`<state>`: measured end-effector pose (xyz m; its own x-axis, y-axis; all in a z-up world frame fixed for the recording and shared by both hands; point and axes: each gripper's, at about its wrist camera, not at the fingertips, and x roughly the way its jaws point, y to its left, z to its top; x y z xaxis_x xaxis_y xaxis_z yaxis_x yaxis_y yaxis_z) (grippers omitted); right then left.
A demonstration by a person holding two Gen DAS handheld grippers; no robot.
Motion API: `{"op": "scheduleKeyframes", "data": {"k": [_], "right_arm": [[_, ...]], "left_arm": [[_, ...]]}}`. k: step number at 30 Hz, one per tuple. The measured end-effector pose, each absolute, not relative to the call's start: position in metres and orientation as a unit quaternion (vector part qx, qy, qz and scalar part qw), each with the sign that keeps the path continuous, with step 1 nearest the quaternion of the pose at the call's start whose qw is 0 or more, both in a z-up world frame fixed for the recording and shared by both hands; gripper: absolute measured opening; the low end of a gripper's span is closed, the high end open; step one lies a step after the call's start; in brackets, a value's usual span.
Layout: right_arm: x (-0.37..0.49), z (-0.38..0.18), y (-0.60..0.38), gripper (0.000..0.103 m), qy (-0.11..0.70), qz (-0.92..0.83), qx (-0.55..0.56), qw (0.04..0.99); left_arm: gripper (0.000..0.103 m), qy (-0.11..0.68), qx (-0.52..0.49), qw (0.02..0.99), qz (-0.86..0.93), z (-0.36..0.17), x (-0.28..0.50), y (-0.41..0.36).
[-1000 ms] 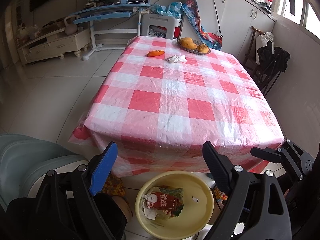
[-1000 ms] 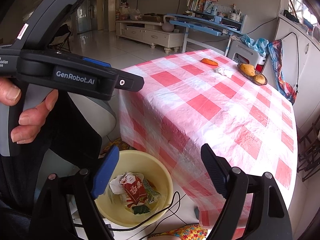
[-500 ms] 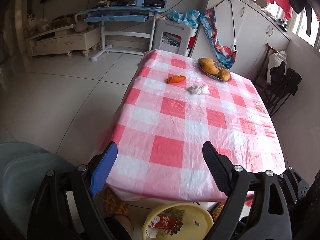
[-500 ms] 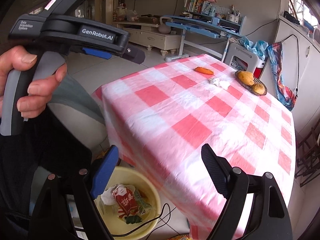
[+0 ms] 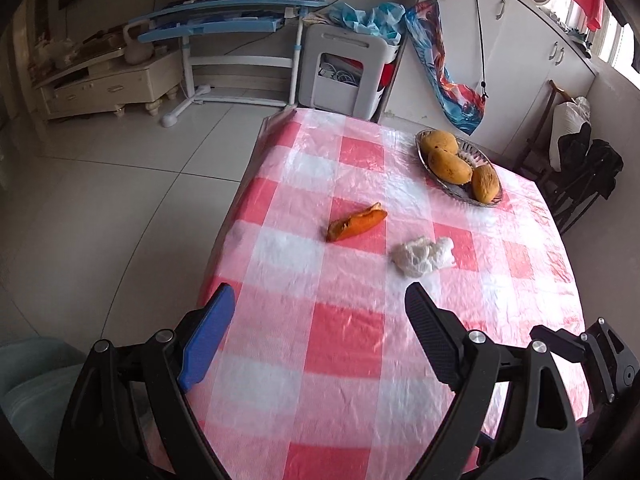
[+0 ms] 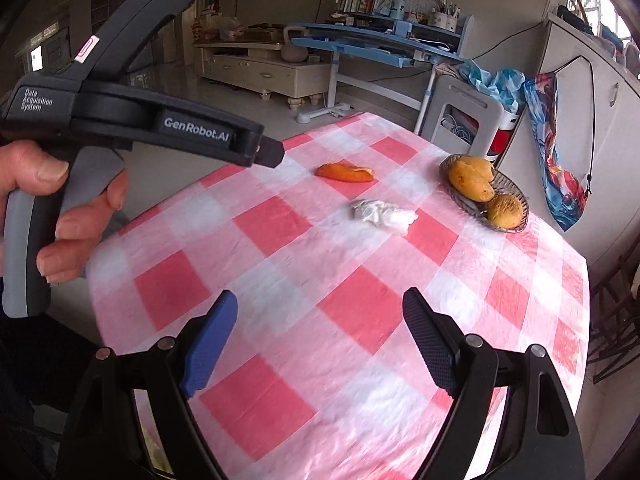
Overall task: Collect trash
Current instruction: 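Grasp the orange peel with the left tool while the right tool grasps the white tissue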
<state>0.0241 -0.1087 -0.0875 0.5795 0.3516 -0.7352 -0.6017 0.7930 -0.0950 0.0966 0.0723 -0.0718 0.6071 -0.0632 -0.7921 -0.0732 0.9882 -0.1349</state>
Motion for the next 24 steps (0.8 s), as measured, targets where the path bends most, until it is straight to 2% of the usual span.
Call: {"op": "scheduleKeyframes", "data": {"k": [11,17,19,21,23,24], "right_arm": [[0.093,-0.098,-0.086,0.081,0.377,0.265,-0.177,0.869],[0.116,-0.106,-0.084,0.072,0.390,0.261,-0.171,0.866],[0.121,-0.110,-0.082,0.070,0.396,0.263,-0.175,0.862],[0.125,-0.115,-0.080,0.063,0.403,0.265,-0.178,0.857],[0.127,-0.118,-0.078,0.058,0.406,0.266,-0.181,0.855],[0.128,-0.119,-0.078,0.052,0.409,0.266,-0.181,0.854]], "left_arm": [[0.082,0.455,-0.009,0.890,-0.031,-0.105,0.180,0.052],[0.073,0.465,0.033,0.884,-0.046,-0.121,0.194,0.036],[0.067,0.468,0.036,0.882,-0.049,-0.124,0.198,0.033],[0.062,0.470,0.040,0.880,-0.052,-0.126,0.201,0.031],[0.054,0.467,0.051,0.881,-0.058,-0.126,0.202,0.028],[0.046,0.465,0.052,0.881,-0.062,-0.125,0.202,0.027]]}}
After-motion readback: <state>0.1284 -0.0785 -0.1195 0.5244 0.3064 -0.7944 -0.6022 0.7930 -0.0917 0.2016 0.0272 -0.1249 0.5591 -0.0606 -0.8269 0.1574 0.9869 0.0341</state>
